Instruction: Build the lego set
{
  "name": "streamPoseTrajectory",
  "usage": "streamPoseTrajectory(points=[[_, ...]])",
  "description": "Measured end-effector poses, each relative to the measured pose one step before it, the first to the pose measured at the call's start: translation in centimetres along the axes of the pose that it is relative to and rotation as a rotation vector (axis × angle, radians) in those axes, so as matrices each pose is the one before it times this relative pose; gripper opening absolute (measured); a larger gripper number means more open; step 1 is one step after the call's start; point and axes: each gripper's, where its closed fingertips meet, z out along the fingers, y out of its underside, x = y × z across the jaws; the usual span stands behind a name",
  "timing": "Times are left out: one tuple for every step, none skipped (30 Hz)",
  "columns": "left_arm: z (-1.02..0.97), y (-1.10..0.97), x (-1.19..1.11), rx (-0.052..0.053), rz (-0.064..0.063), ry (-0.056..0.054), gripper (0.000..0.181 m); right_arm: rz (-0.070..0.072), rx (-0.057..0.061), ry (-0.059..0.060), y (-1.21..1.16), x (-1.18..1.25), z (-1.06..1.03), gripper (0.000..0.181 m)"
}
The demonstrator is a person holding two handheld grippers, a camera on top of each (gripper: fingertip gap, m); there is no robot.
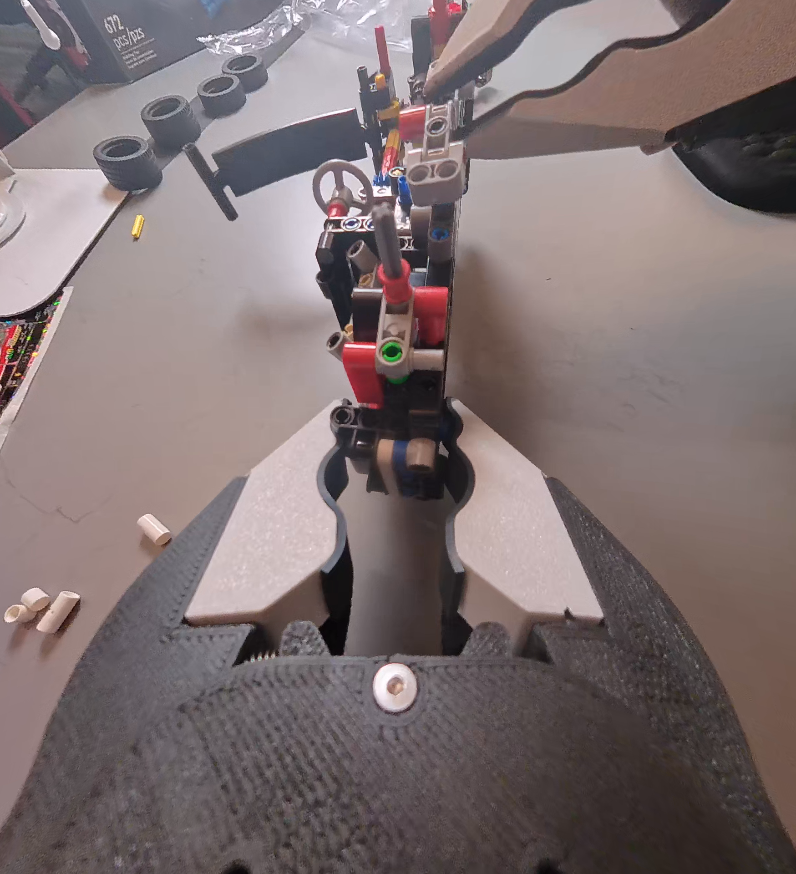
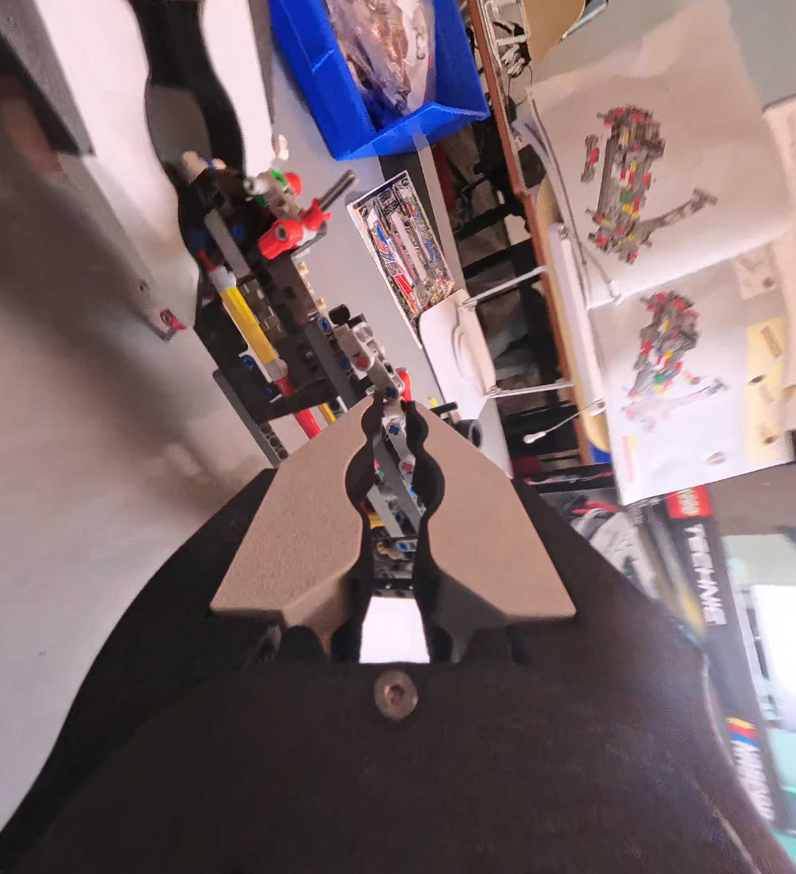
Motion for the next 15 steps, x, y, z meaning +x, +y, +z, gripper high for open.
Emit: streamPoseTrajectory(points=[[0.019,-0.003,0.028,-0.0002,0.0026,-0.0001,0.037,-0.0458,0.0002,0.0112,0.022,-0.01,-0.055,0.008],[0.009,0.002,0.02,-0.0011,0.0016,0.0006,0.037,-0.0381,0.0024,0.0071,0.006,-0.007,-0.03,0.008],[-0.003,0.007,0.004,-0.0002,-0.0014,0.0019,0.037,-0.0307,0.0006,0.0096,-0.001,-0.011,0.01,0.007],[-0.01,0.015,-0.003,-0.0004,-0.0022,0.0022,0.037,-0.0312,0.0008,0.0079,-0.034,-0.002,0.016,0.007],[-0.007,0.03,-0.004,-0.0011,-0.0012,0.0019,0.037,-0.0128,0.0008,0.004,-0.019,-0.019,0.02,0.007],[-0.005,0.033,-0.004,-0.0017,-0.0002,0.0011,0.037,0.0006,0.0033,-0.0051,-0.048,-0.014,0.011,0.007],[-0.006,0.014,-0.002,-0.0007,-0.0015,0.0013,0.037,0.0018,0.006,-0.0084,-0.016,-0.011,-0.003,0.008],[0.009,0.003,-0.013,-0.0004,-0.0024,0.0013,0.037,0.0152,0.005,-0.0082,-0.004,0.004,0.003,0.008],[-0.007,0.004,-0.022,-0.0007,-0.002,0.0007,0.037,0.0276,0.0102,-0.0167,-0.06,-0.034,-0.03,0.008],[-0.005,0.016,-0.006,0.0005,-0.002,0.0033,0.037,0.0326,0.0202,-0.0275,-0.098,-0.083,-0.134,0.009],[0.001,0.004,0.039,0.0011,0.0009,0.0058,0.037,0.024,0.0356,-0.0335,-0.241,-0.137,-0.306,0.011],[0.004,-0.008,0.061,0.0,0.0048,0.0023,0.037,0.0047,0.0375,-0.0185,-0.255,0.034,-0.382,0.017],[0.008,-0.014,0.042,-0.0001,0.0059,-0.0014,0.037,-0.0207,0.0131,-0.003,-0.014,0.181,-0.312,0.023],[0.015,-0.013,0.006,0.0002,0.0013,0.0001,0.037,-0.0419,-0.0105,-0.0076,0.173,-0.022,-0.153,0.028],[0.002,0.0,-0.015,0.0006,-0.0036,0.0032,0.037,-0.0479,-0.0101,-0.0105,0.062,-0.24,-0.059,0.032]])
